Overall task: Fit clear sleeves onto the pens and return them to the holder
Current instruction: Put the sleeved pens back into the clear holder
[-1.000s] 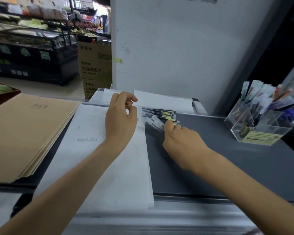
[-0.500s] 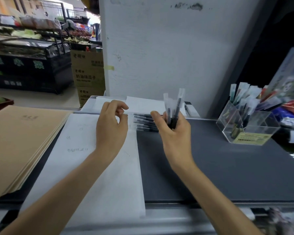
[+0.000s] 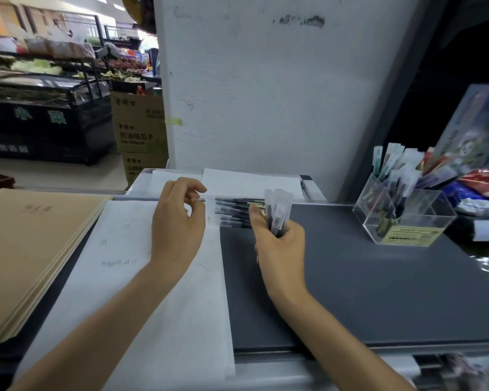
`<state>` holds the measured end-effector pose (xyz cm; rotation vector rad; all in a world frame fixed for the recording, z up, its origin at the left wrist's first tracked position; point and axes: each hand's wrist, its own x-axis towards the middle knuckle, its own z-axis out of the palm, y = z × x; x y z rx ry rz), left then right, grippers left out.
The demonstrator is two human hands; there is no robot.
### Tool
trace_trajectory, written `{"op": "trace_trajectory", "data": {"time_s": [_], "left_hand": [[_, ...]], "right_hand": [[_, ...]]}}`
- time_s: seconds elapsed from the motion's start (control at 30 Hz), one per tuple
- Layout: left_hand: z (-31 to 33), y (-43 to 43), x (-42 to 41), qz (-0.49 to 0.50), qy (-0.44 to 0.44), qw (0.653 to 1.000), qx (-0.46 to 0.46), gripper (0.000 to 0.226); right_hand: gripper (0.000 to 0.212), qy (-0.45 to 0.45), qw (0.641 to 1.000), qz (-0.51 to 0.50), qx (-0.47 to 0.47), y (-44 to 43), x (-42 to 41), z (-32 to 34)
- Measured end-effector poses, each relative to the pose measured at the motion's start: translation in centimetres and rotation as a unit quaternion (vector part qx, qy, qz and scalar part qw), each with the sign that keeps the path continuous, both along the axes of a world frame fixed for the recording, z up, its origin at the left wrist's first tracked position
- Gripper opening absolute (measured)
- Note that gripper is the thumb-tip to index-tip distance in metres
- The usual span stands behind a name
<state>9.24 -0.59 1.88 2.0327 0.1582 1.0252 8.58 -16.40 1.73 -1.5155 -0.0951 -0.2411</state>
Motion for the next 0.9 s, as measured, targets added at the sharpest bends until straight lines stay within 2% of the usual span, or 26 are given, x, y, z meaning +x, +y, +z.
{"op": "trace_trajectory", "data": {"time_s": [0.13, 0.23, 0.33, 0.43, 0.53, 0.6, 0.7, 0.77, 0.83, 0.9], "left_hand": [[0.0, 0.0, 0.1, -0.018, -0.002, 1.0, 0.008, 0.016], [0.2, -0.3, -0.1, -0.07, -0.027, 0.997, -0.007, 0.007], [0.4, -0.6, -0.5, -0.174, -0.026, 0.983, -0.059, 0.022], [0.8, -0.8, -0.9, -0.283, 0.009, 0.951, -0.126, 0.046], [1.2, -0.7, -1.0, -0.364, 0.07, 0.91, -0.185, 0.059], [1.5, -0.7, -1.1, -0.393, 0.11, 0.885, -0.223, 0.056], [1.8, -0.9, -1.3, -0.42, 0.135, 0.853, -0.278, 0.039], [1.9, -0.8, -1.2, -0.423, 0.152, 0.831, -0.329, 0.038], [2.0, -0.7, -0.9, -0.408, 0.155, 0.802, -0.407, 0.047], [2.2, -0.3, -0.4, -0.38, 0.117, 0.753, -0.525, 0.04]], "right_hand": [[0.055, 0.019, 0.998, 0.011, -0.063, 0.0, 0.3, -0.1], [0.053, 0.026, 0.995, 0.019, -0.096, -0.1, 0.3, -0.1], [0.05, 0.039, 0.991, 0.055, -0.114, 0.2, 0.4, 0.9], [0.044, 0.108, 0.971, 0.187, -0.1, 0.5, 0.7, 2.6], [0.045, 0.164, 0.924, 0.328, -0.107, 0.6, 1.4, 4.0], [0.04, 0.174, 0.908, 0.357, -0.137, 1.0, 1.7, 4.4], [0.027, 0.186, 0.889, 0.386, -0.161, 1.6, 1.6, 4.8], [0.031, 0.181, 0.876, 0.42, -0.153, 1.7, 1.8, 5.0], [0.038, 0.182, 0.857, 0.452, -0.167, 1.4, 2.1, 5.1], [0.035, 0.185, 0.848, 0.458, -0.193, 0.9, 2.4, 4.9]]}}
